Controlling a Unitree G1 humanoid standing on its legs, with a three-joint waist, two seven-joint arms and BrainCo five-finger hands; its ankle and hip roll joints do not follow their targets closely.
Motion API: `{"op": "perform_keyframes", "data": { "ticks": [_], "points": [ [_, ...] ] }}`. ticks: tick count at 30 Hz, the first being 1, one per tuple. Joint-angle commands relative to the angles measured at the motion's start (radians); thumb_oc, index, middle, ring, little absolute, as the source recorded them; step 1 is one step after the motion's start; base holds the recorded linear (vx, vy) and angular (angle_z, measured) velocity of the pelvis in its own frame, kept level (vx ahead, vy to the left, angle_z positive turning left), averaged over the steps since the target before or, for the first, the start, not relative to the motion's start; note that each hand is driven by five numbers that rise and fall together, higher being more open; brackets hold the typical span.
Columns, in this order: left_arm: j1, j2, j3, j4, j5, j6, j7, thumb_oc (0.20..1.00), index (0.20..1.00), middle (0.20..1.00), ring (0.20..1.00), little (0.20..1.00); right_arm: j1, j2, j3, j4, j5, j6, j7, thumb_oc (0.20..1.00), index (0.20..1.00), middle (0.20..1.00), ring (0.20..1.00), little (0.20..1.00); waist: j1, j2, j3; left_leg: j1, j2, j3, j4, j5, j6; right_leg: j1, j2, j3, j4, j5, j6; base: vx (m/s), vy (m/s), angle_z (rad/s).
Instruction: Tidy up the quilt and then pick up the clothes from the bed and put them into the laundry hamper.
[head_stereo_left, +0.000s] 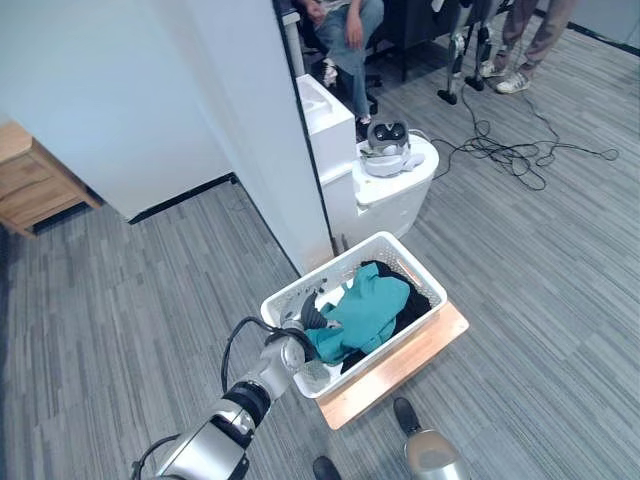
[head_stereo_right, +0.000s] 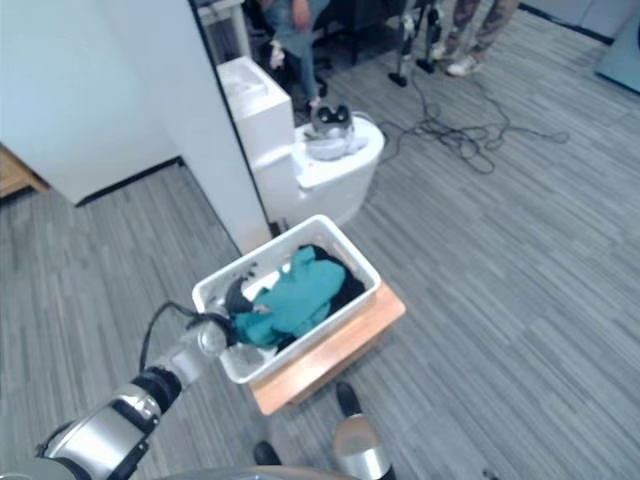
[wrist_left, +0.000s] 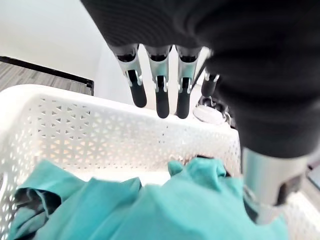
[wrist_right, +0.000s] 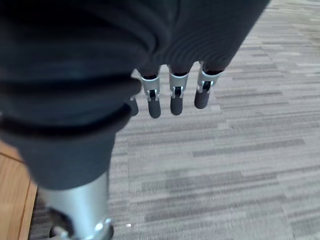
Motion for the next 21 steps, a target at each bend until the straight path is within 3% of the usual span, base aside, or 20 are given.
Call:
{"op": "perform_keyframes", "data": {
  "ticks": [1,3,5,12,16,20,21],
  "points": [
    [-0.025,0.058,0.076,-0.094,-0.194,-0.057,-0.027,1.000,1.000,1.000,1.000,1.000,-0.043,-0.005,0.036,0.113,0.009,0.037,0.063,1.000,1.000,1.000,1.000,1.000,0.063,-0.047,-0.022,0.042,0.044,-0.023,0.003,-0.059,-0.050,0.060,-0.046,-0.065,0.012,-0.138,0.037,0.01,-0.059,0.30],
    [-0.007,0.057,0.097,-0.109,-0.234,-0.061,-0.028,1.000,1.000,1.000,1.000,1.000,-0.052,0.000,0.048,0.134,-0.005,0.042,0.070,1.000,1.000,1.000,1.000,1.000,0.072,-0.049,-0.022,0.044,0.044,-0.032,0.003,-0.058,-0.050,0.067,-0.047,-0.074,0.012,-0.139,0.035,0.00,-0.033,0.33],
    [0.090,0.049,0.183,-0.196,-0.362,-0.085,-0.014,1.000,1.000,1.000,1.000,1.000,-0.103,0.013,0.115,0.132,-0.077,0.048,0.076,1.000,1.000,1.000,1.000,1.000,0.118,-0.058,-0.020,0.049,0.042,-0.062,0.003,-0.056,-0.049,0.090,-0.048,-0.097,0.017,-0.148,0.028,-0.03,-0.033,0.28],
    [0.320,0.070,0.325,-0.179,-0.408,-0.081,-0.008,1.000,1.000,1.000,1.000,1.000,-0.136,0.057,0.186,0.123,-0.183,0.047,0.078,1.000,1.000,1.000,1.000,1.000,0.199,-0.073,-0.035,0.045,0.043,-0.102,0.003,-0.050,-0.049,0.112,-0.044,-0.130,0.016,-0.154,0.021,-0.02,-0.011,0.29],
    [0.397,0.042,0.391,0.103,-0.402,-0.031,0.004,1.000,1.000,1.000,1.000,1.000,-0.178,0.086,0.154,0.149,-0.154,0.060,0.039,1.000,1.000,1.000,1.000,1.000,0.224,-0.079,-0.042,0.056,0.044,-0.112,0.003,-0.055,-0.046,0.126,-0.046,-0.141,0.022,-0.163,0.019,-0.01,0.012,0.11],
    [0.425,-0.001,0.391,0.374,-0.360,0.018,0.016,1.000,1.000,1.000,1.000,1.000,-0.243,0.118,0.122,0.174,-0.083,0.075,-0.015,1.000,1.000,1.000,1.000,1.000,0.231,-0.075,-0.056,0.060,0.043,-0.119,0.003,-0.059,-0.043,0.132,-0.046,-0.141,0.022,-0.167,0.016,0.01,0.034,0.01],
    [0.425,-0.001,0.391,0.375,-0.360,0.018,0.016,1.000,1.000,1.000,1.000,1.000,-0.244,0.118,0.122,0.174,-0.083,0.074,-0.015,1.000,1.000,1.000,1.000,1.000,0.230,-0.075,-0.056,0.060,0.043,-0.119,0.003,-0.059,-0.043,0.132,-0.046,-0.142,0.022,-0.167,0.016,0.00,0.000,0.00]
  ]
}}
